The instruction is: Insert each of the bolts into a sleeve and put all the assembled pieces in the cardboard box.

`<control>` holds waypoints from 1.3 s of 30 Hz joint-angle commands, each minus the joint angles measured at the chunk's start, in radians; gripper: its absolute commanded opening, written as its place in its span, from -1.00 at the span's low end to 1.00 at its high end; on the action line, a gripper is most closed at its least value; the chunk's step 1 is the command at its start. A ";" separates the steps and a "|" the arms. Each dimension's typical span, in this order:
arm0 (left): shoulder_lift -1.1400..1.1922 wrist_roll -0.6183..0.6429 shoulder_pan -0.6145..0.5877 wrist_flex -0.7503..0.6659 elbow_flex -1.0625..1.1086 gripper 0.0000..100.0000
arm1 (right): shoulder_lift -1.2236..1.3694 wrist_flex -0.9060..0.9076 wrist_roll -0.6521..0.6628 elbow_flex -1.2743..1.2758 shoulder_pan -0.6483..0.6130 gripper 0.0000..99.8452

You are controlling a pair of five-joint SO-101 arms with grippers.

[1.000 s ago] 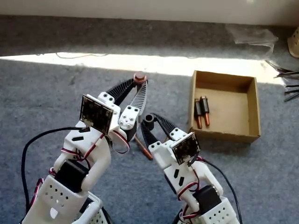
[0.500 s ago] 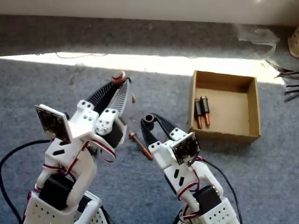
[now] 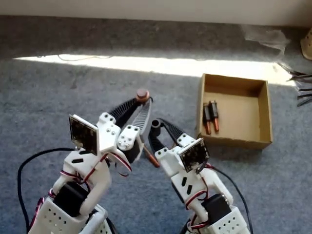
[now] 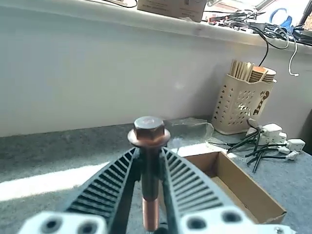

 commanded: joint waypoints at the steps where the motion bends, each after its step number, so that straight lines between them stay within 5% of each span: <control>1: -0.010 -0.023 0.016 -0.048 -0.007 -0.99 | -0.007 0.002 -0.003 0.131 -0.008 -0.99; 39: 0.205 -0.025 0.067 -0.058 -0.110 -0.99 | -0.007 0.002 -0.003 0.131 -0.007 -0.99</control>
